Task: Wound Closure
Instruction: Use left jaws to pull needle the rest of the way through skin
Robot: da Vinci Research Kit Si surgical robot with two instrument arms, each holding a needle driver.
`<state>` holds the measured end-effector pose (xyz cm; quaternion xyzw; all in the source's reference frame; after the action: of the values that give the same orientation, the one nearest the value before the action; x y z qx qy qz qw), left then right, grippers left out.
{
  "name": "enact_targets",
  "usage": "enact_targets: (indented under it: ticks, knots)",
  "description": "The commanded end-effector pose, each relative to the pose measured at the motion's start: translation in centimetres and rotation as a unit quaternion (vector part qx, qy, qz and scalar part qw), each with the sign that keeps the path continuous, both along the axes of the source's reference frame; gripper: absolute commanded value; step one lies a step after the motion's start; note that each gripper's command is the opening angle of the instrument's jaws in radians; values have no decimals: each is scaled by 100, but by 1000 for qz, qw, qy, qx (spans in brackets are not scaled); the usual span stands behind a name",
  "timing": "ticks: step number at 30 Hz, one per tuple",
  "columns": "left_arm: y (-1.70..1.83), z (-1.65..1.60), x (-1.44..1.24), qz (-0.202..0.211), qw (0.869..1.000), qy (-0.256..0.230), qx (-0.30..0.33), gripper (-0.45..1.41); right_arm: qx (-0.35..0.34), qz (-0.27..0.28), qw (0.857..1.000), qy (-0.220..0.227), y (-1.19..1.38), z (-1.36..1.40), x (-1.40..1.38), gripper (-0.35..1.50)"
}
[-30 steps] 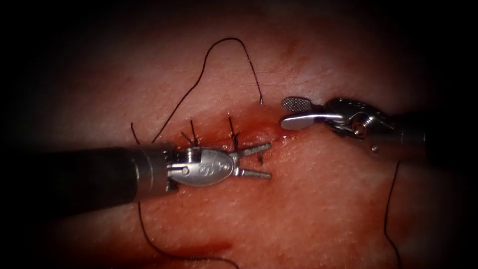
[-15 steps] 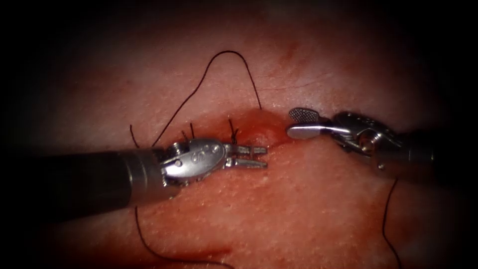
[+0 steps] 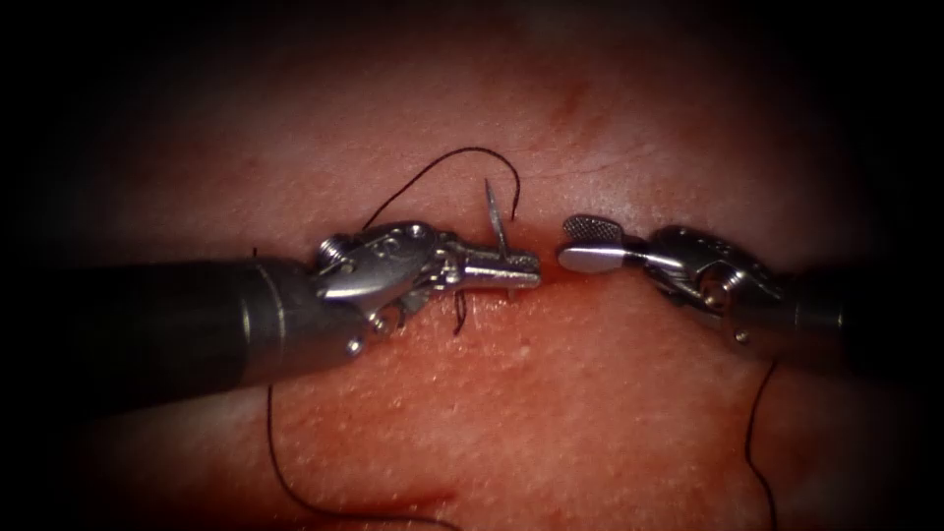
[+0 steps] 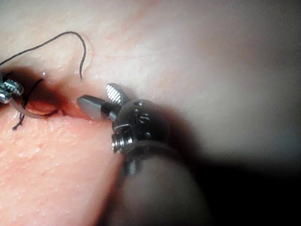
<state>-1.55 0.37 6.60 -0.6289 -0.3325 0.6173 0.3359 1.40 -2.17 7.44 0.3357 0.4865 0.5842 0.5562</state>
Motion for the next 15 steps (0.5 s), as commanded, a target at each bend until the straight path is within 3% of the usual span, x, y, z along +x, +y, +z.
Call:
enact_targets:
  ticks: [1, 6, 8, 12, 15]
  knots:
    - [6, 1, -5, -4, 1000, -6, -4, -45, 2, 0, 1000, 1, -4, 7, 8, 15]
    - [15, -11, -6, -5, 995, 18, -97, -45, 3, 2, 1000, 2, -7, 8, 8, 10]
    - [17, -13, -5, 11, 988, 56, -145, -45, 3, 1, 1000, 2, -8, 7, 8, 10]
    - [19, -19, -1, 50, 965, 127, -224, -45, 4, 3, 1000, 3, -12, 6, 8, 10]
    - [22, -27, 0, 72, 934, 172, -304, -45, 3, 3, 1000, 3, -14, 7, 8, 9]
